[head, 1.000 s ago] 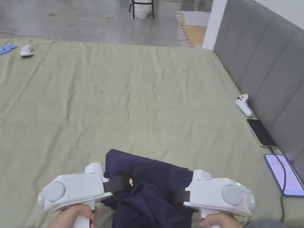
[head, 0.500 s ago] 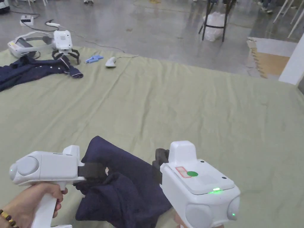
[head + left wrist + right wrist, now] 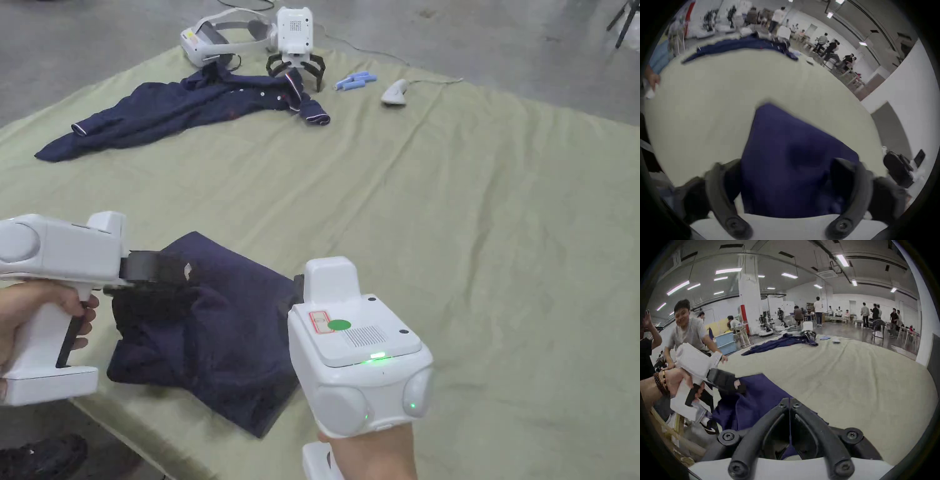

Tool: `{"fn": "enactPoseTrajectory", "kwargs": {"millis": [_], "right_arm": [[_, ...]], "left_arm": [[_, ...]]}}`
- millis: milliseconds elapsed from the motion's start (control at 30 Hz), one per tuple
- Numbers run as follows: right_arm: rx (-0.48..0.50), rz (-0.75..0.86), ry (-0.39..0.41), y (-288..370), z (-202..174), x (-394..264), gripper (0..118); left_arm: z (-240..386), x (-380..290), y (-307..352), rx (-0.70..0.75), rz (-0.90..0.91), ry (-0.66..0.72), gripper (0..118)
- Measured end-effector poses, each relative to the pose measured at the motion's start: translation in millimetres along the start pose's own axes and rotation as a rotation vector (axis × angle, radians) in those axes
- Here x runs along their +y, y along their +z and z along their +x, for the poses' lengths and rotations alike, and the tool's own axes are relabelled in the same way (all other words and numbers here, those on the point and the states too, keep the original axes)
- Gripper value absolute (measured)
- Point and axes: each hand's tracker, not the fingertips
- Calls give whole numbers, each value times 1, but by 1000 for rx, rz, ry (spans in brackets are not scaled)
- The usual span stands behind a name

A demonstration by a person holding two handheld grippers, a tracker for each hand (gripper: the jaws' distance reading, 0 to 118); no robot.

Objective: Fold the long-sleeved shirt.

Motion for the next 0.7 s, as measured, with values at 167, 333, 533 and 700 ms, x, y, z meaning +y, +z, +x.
{"fn": "enactPoseTrajectory", "kwargs": {"millis": [167, 333, 533, 700], "right_arm": [[-7, 22, 8, 45, 21, 12, 0], [-75, 161, -16, 140, 61, 44, 0], [-267, 333, -34, 281, 125, 64, 0], [-528, 379, -19, 375, 179, 39, 0]], "left_arm": [[19, 7, 42, 131, 193, -17, 104], [109, -2, 96, 30, 386, -149, 5], [285, -52, 141, -181, 560, -280, 4], [412, -122, 124, -132, 712, -439, 4]]}}
